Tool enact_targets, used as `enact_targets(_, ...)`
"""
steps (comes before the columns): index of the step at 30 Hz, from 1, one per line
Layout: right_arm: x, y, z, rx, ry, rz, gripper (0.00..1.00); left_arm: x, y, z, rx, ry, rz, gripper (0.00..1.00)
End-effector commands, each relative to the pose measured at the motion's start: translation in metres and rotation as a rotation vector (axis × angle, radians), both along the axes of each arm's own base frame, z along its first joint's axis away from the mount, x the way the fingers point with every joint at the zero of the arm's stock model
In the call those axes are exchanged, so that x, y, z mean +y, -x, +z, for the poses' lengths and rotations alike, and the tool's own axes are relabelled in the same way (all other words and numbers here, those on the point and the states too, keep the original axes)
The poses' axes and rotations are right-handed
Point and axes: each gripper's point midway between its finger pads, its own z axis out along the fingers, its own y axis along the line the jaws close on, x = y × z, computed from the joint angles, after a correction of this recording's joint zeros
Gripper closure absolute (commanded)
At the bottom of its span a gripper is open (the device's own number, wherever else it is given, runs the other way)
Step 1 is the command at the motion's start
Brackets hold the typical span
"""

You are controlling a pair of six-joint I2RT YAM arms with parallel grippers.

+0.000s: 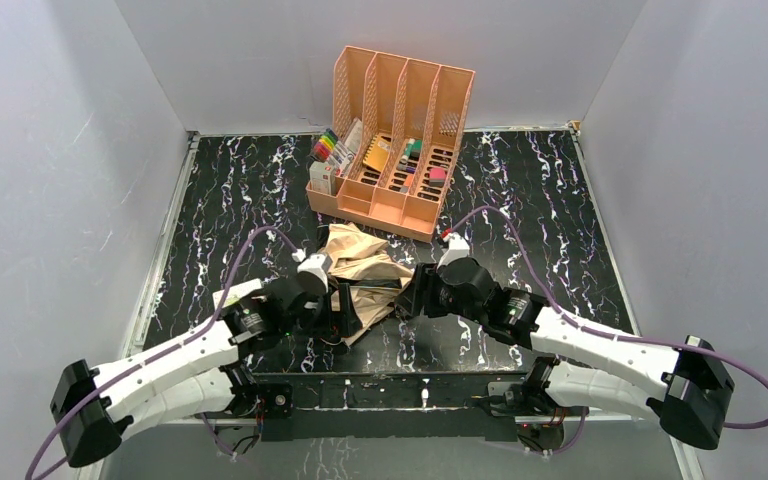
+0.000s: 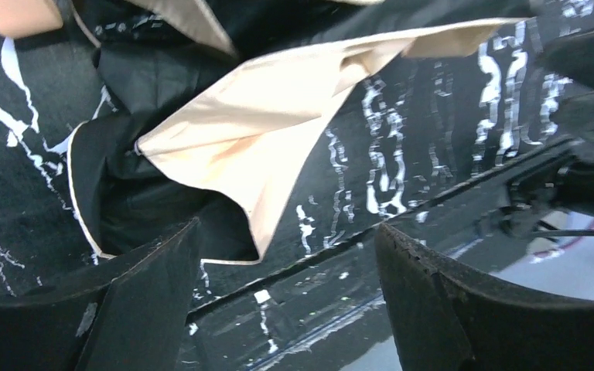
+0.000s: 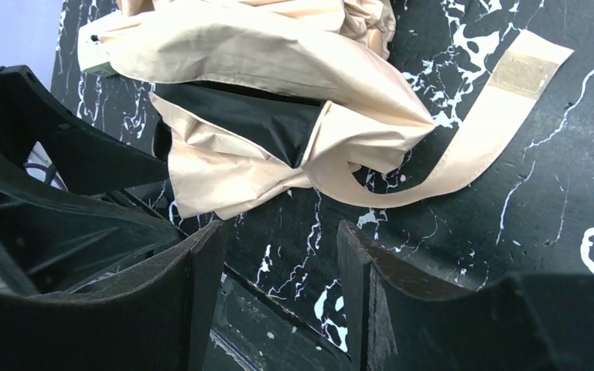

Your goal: Put away the umbrella

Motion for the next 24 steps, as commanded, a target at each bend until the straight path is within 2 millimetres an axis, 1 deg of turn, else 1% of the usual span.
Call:
enact_targets(1,-0.001,-0.005,0.006,-0.014,-0.026,-0.033,0.37,0.008,-0.005,-0.022,-0.017,-0.085,0.093,0.24)
enact_targets(4,0.003,-0.004,0.005,-0.008,-0.047,-0.023,0.37,0.000,-0.002,-0.032,-0.011,-0.094,0.060,0.27)
enact_targets(7,0.006,-0.003,0.004,0.002,-0.048,-0.013,0.37,-0.002,0.001,-0.044,-0.004,-0.128,0.043,0.29)
enact_targets(10,0.008,-0.003,0.003,0.007,-0.057,-0.015,0.37,-0.007,-0.001,-0.047,-0.016,-0.128,0.027,0.37)
enact_targets(12,0.009,-0.003,0.004,0.007,-0.064,-0.011,0.37,-0.010,-0.004,-0.046,-0.031,-0.124,0.016,0.45)
enact_targets(13,0.009,-0.003,0.004,0.007,-0.066,-0.011,0.37,-0.011,-0.005,-0.047,-0.035,-0.127,0.013,0.51)
enact_targets(17,0.005,-0.003,0.002,0.014,-0.052,-0.023,0.37,-0.013,-0.006,-0.047,-0.034,-0.134,0.009,0.84)
enact_targets(19,0.002,-0.004,0.004,0.005,-0.056,-0.036,0.37,-0.015,-0.006,-0.042,-0.036,-0.119,0.013,0.98)
enact_targets(21,0.000,-0.005,0.007,-0.012,-0.060,-0.042,0.37,-0.018,-0.008,-0.032,-0.047,-0.093,0.019,1.00)
enact_targets(24,0.001,-0.004,0.014,-0.062,-0.066,-0.001,0.36,-0.026,-0.013,-0.004,-0.088,-0.039,0.014,1.00)
